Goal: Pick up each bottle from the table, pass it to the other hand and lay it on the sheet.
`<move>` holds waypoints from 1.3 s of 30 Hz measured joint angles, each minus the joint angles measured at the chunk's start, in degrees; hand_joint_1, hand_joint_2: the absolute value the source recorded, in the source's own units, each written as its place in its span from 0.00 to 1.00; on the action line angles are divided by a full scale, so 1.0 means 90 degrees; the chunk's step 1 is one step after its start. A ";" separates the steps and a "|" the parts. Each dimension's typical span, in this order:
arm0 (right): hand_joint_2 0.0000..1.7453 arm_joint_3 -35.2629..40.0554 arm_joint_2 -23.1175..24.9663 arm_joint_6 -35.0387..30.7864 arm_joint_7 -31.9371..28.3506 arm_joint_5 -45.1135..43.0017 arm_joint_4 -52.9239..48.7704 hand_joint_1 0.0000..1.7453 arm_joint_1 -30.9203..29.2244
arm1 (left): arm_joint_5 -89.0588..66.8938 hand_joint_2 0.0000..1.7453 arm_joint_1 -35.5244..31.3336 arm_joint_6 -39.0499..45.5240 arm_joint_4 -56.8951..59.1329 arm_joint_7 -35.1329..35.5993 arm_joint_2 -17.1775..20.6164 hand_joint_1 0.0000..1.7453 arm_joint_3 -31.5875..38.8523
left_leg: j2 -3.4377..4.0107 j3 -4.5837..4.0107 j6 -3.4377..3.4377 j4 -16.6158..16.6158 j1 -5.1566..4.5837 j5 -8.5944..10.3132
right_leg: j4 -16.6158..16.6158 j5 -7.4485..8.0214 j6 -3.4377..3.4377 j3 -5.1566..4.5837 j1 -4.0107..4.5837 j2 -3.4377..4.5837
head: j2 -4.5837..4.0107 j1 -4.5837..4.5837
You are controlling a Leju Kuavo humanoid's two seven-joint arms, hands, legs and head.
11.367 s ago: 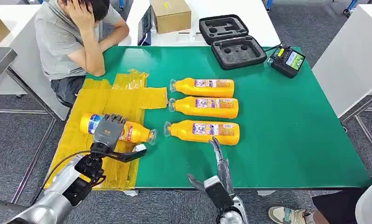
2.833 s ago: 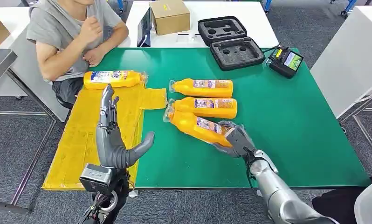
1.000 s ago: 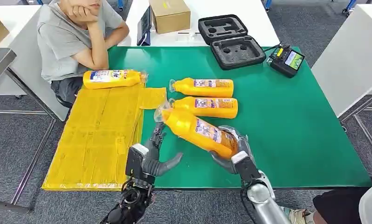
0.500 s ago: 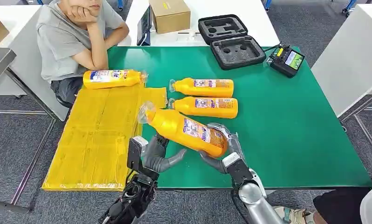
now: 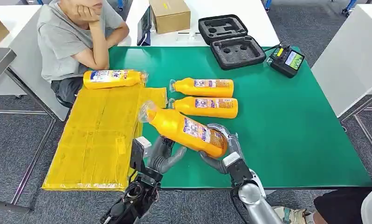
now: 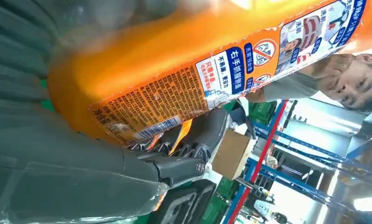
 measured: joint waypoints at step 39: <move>1.00 -0.0002 0.0272 0.0379 0.0000 -0.0151 0.0197 1.00 0.0004 | -0.0063 1.00 0.0029 0.0408 0.0039 -0.0146 0.0000 0.00 -0.0218 | 0.0000 -0.0001 0.0000 0.0000 0.0000 0.0000 | 0.0000 0.0000 0.0000 -0.0001 0.0000 0.0000 | 0.0000 0.0002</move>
